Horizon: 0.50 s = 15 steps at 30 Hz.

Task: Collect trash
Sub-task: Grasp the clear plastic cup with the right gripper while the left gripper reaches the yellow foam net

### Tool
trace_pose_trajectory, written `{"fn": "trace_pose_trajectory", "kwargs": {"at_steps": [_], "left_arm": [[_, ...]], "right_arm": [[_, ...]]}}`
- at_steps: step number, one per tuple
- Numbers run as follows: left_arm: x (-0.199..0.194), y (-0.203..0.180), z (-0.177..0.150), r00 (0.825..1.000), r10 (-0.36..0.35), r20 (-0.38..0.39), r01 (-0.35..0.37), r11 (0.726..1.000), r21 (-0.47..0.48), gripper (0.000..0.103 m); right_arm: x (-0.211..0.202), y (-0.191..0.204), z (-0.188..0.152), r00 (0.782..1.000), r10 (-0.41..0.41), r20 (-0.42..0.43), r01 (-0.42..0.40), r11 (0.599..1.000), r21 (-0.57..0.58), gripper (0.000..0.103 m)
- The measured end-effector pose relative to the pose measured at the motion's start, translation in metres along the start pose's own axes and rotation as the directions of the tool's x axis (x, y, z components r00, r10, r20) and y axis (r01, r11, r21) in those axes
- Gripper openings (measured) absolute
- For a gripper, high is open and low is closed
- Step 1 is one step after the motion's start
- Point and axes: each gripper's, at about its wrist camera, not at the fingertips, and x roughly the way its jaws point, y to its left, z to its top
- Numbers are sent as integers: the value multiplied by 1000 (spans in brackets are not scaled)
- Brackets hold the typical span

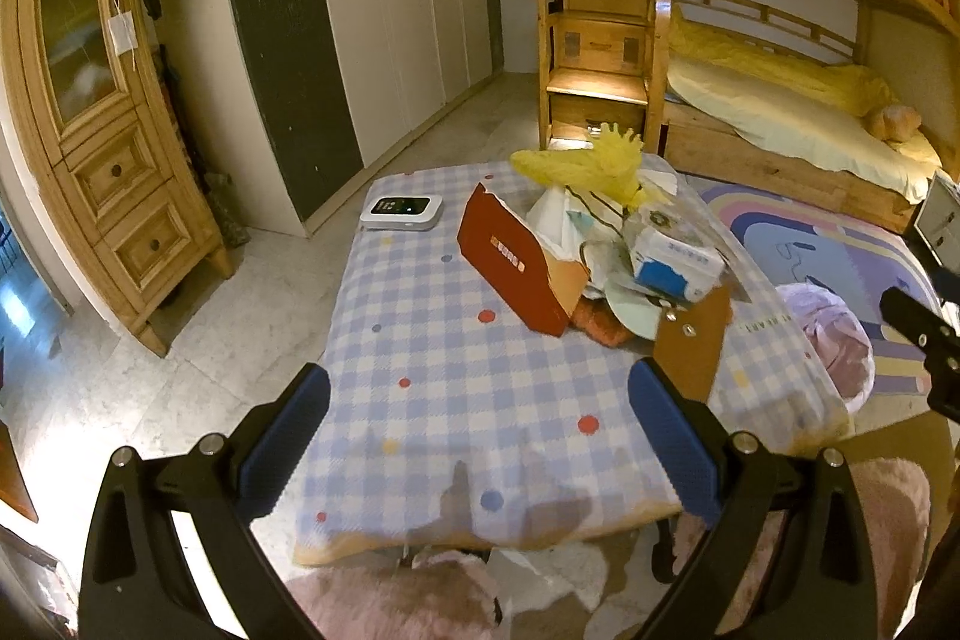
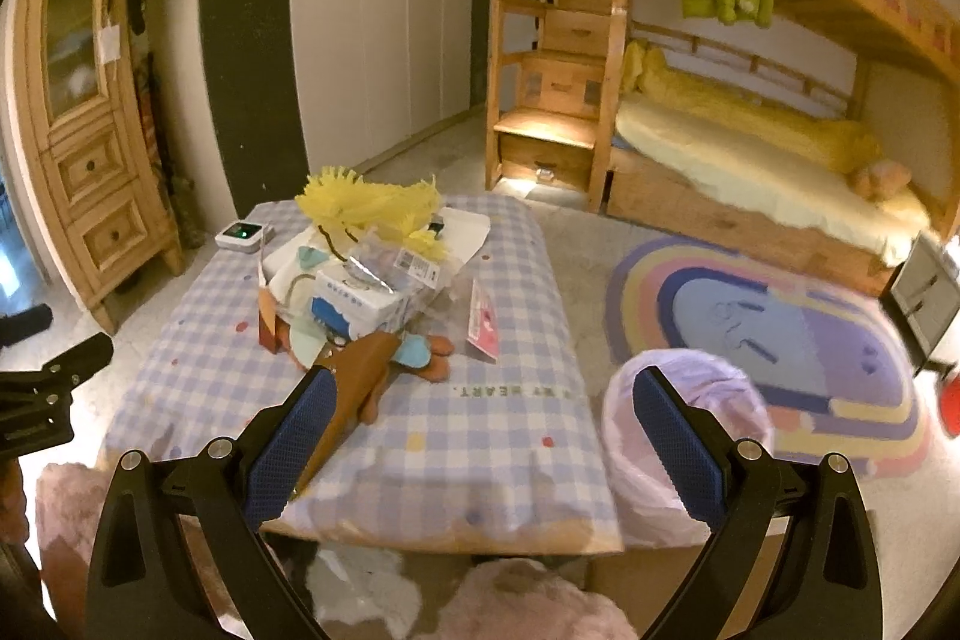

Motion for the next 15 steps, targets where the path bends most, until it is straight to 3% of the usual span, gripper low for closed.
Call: {"fn": "trace_pose_trajectory", "kwargs": {"at_steps": [6, 15], "left_arm": [[41, -16, 18, 1000, 11, -11, -11, 999, 39, 96], [87, -31, 70, 999, -9, 35, 8, 999, 31, 96]], "right_arm": [[53, -8, 6, 997, 59, -45, -56, 997, 61, 97], [96, -10, 37, 1000, -8, -16, 8, 1000, 29, 97]]}}
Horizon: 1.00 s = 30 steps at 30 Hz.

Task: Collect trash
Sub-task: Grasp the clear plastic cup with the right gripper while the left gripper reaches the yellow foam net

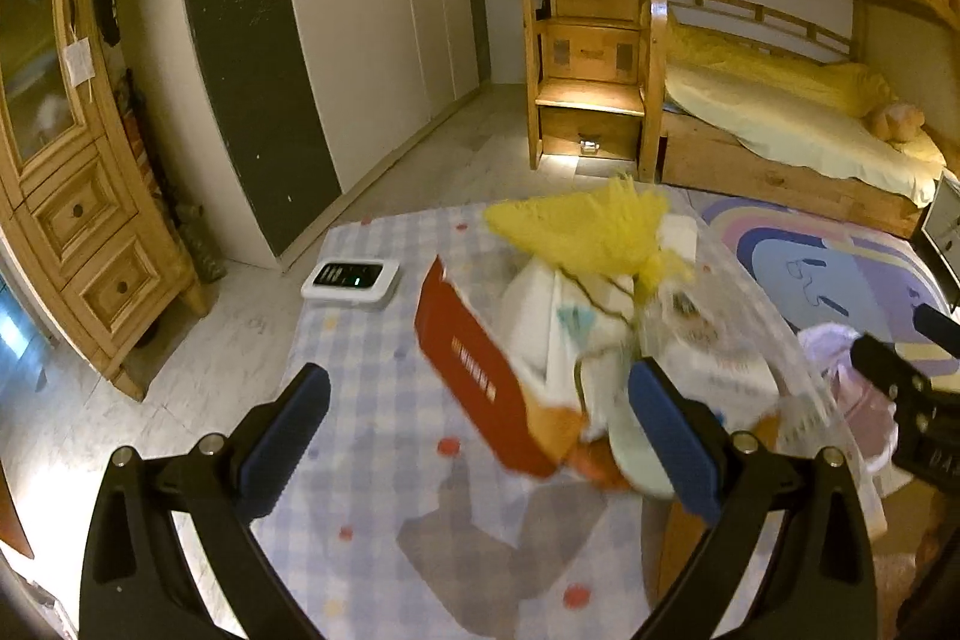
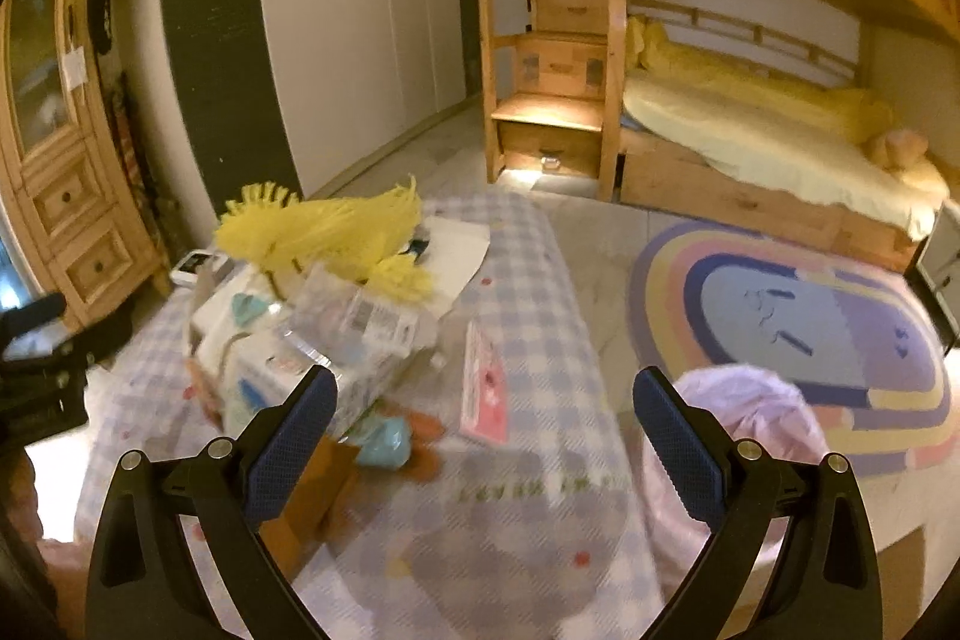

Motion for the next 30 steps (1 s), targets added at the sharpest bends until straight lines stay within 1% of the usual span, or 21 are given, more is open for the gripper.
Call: {"fn": "trace_pose_trajectory", "kwargs": {"at_steps": [1, 3, 6, 8, 9, 12, 13, 14, 15, 17, 18, 21, 23, 26, 27, 28, 29, 30], "left_arm": [[4, -1, 4, 1000, 5, 9, -5, 1000, -2, 96], [13, -4, 7, 1000, 25, -2, -25, 1000, 4, 96], [24, -2, 2, 1000, -9, -21, 9, 1000, -8, 96], [29, 1, -5, 999, -34, -27, 33, 999, -15, 96], [32, 2, -9, 999, -38, -30, 38, 999, -9, 96], [35, 5, -14, 999, -33, -31, 33, 999, 9, 96], [34, 6, -14, 999, -32, -24, 33, 999, 7, 96], [34, 7, -13, 999, -33, -20, 33, 999, 5, 96], [33, 9, -12, 999, -37, -13, 37, 999, 2, 96], [31, 11, -11, 999, -39, 1, 39, 999, -4, 96], [30, 13, -11, 999, -36, 7, 36, 999, -5, 96], [31, 15, -9, 999, -40, 7, 40, 999, -11, 96], [33, 16, -9, 999, -43, 6, 43, 999, -15, 96], [36, 17, -9, 999, -34, 2, 34, 999, -14, 96], [37, 17, -9, 999, -32, -1, 32, 999, -16, 96], [38, 17, -9, 999, -32, -4, 32, 999, -18, 96], [40, 18, -10, 999, -34, -7, 33, 999, -20, 96], [41, 18, -10, 999, -37, -8, 37, 999, -21, 96]], "right_arm": [[3, 0, 1, 1000, -6, 2, 6, 1000, -23, 97], [6, 1, 1, 1000, -11, 5, 11, 998, -55, 97], [10, 1, -10, 1000, -7, 17, 8, 996, -90, 97], [17, 2, -17, 1000, 1, -10, -2, 995, -105, 95], [20, 3, -19, 1000, 4, -24, -7, 994, -113, 93], [25, 7, -26, 999, 3, -48, -10, 990, -138, 90], [27, 9, -26, 998, 13, -53, -21, 989, -146, 80], [29, 10, -26, 998, 11, -64, -20, 988, -155, 69], [33, 12, -27, 997, 3, -81, -16, 987, -160, 60], [43, 14, -28, 992, 9, -122, -30, 986, -166, 60], [46, 16, -29, 992, 13, -127, -35, 985, -172, 60], [55, 22, -30, 990, -9, -137, -22, 976, -219, 60], [60, 24, -30, 989, -9, -145, -27, 970, -243, 60], [65, 31, -27, 991, -12, -130, -27, 956, -291, 60], [66, 33, -27, 992, -13, -125, -26, 951, -308, 56], [67, 35, -26, 992, -15, -123, -25, 948, -317, 50], [69, 36, -25, 993, -10, -120, -30, 944, -327, 48], [69, 38, -25, 993, -6, -117, -34, 941, -337, 42]]}}
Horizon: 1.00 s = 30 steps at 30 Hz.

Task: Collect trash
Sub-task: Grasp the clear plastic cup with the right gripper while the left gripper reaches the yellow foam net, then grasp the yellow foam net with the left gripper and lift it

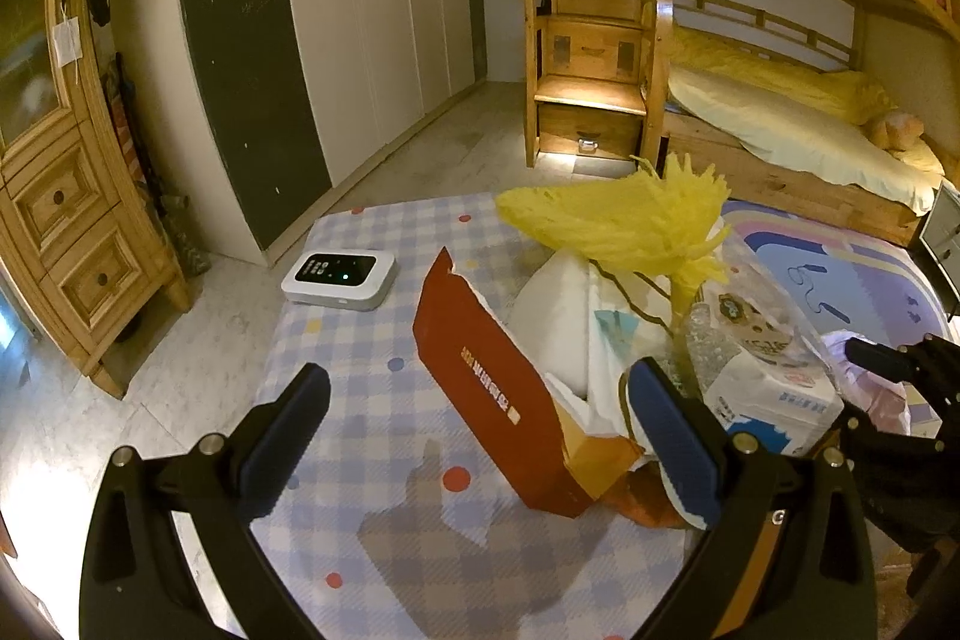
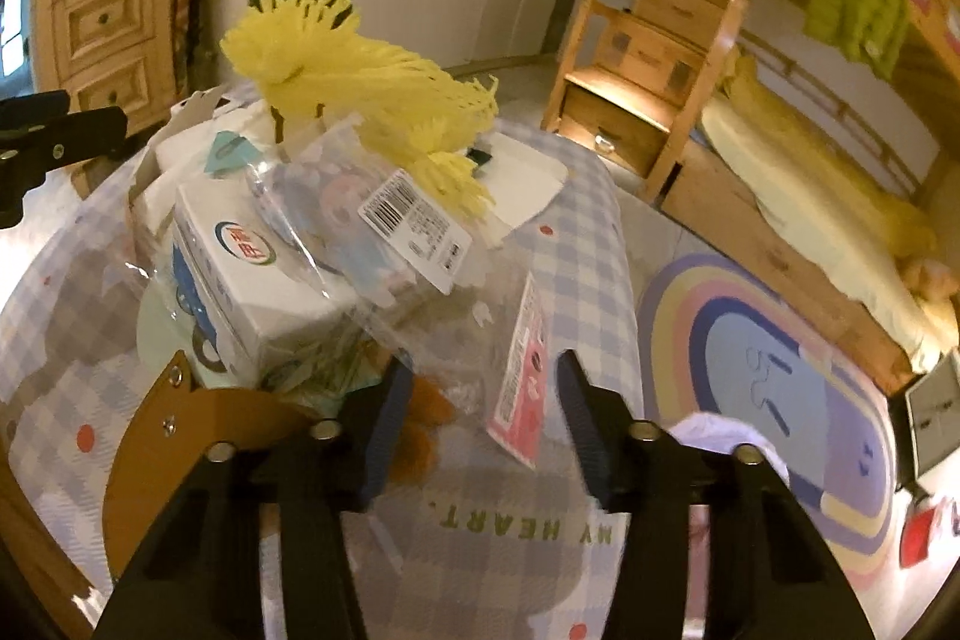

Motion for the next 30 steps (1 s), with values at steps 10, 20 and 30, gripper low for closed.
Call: {"fn": "trace_pose_trajectory", "kwargs": {"at_steps": [10, 20, 30], "left_arm": [[-4, 2, -8, 1000, -10, 6, 10, 1000, 1, 96], [-12, -28, 20, 992, -104, 71, 100, 994, 46, 84], [41, -76, 65, 994, -103, 27, 98, 986, 131, 85]], "right_arm": [[-18, -21, 4, 996, 26, 81, -35, 993, 114, 1], [-35, -60, 24, 981, -55, 185, -8, 946, 323, 0], [-9, -84, 32, 986, -74, 149, 6, 912, 411, 0]]}}
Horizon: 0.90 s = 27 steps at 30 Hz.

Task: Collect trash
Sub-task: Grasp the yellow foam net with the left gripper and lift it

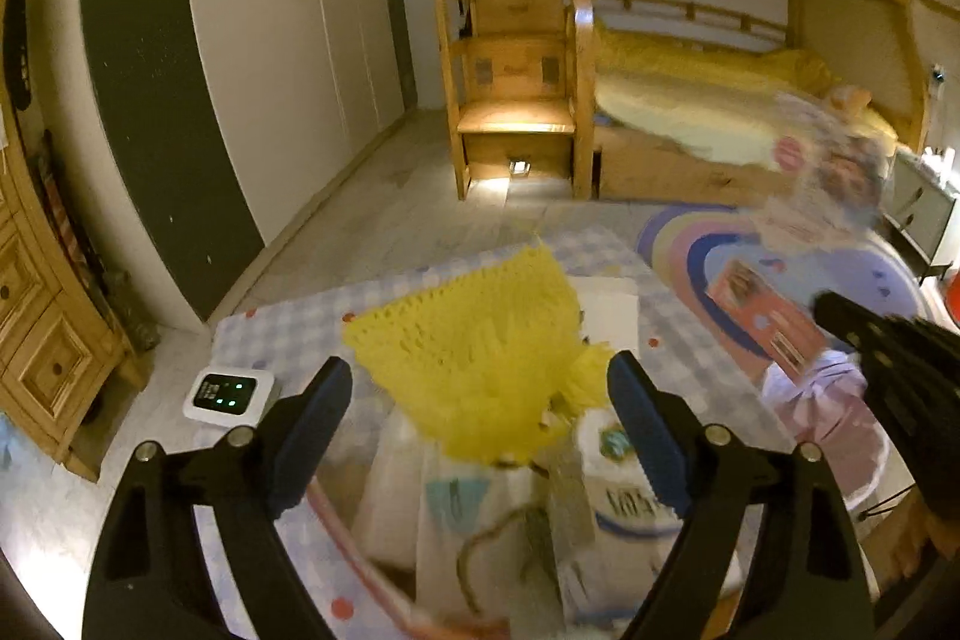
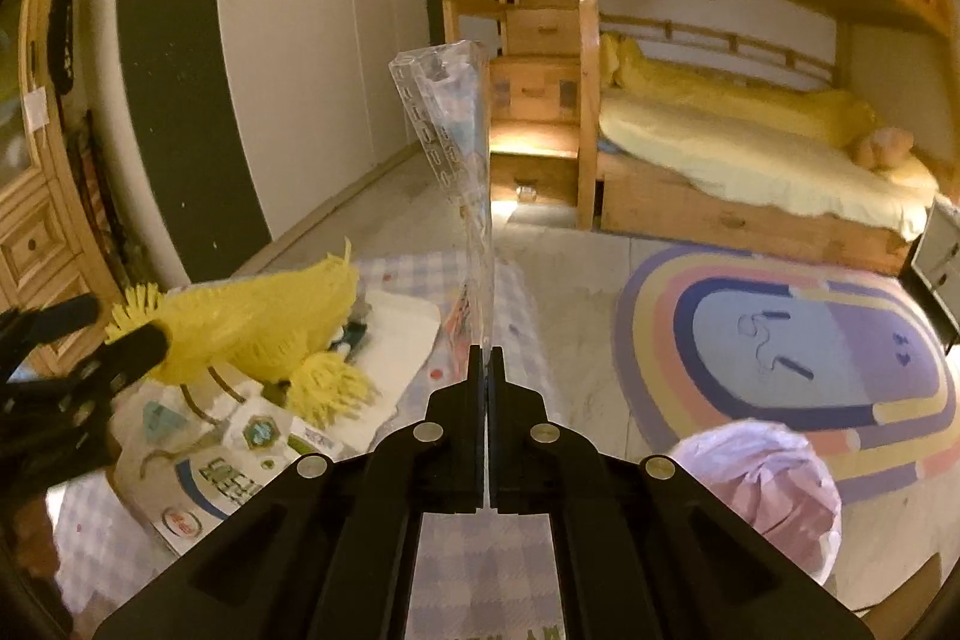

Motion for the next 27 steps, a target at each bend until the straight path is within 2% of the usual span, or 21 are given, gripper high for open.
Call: {"fn": "trace_pose_trajectory", "kwargs": {"at_steps": [3, 6, 9, 10, 13, 16, 18, 20, 24, 27], "left_arm": [[29, 1, 8, 997, -9, -71, 8, 1000, -12, 83], [43, 3, 6, 994, -22, -110, 19, 999, -27, 64], [44, 1, 3, 996, -3, -88, 3, 1000, 7, 37], [44, 1, 3, 997, -4, -78, 5, 1000, 10, 20], [35, 2, 4, 1000, 13, -4, -13, 1000, 1, 16], [10, 4, 13, 992, 2, 126, 2, 1000, -26, 15], [-16, 3, 18, 973, -14, 230, 22, 999, -32, 15], [-35, -2, 20, 955, -49, 293, 59, 998, -24, 15], [-64, -27, 17, 925, -143, 351, 142, 989, 29, 15], [-72, -60, 6, 916, -241, 321, 230, 970, 73, 15]], "right_arm": [[3, -5, -2, 1000, 9, -25, -9, 1000, 16, 0], [3, -6, -3, 999, 15, -33, -14, 1000, 25, 0], [0, -6, -3, 999, 20, -27, -20, 999, 26, 0], [-1, -7, -4, 999, 22, -24, -21, 999, 27, 0], [-4, -11, -3, 1000, 19, -8, -19, 999, 35, 0], [-8, -14, -4, 1000, 8, 12, -8, 999, 43, 0], [-10, -18, -3, 1000, 5, 22, -6, 999, 53, 0], [-13, -23, -3, 999, -1, 34, -1, 998, 66, 0], [-23, -36, -3, 998, -16, 61, 10, 995, 95, 0], [-39, -53, -6, 996, -49, 74, 40, 993, 114, 0]]}}
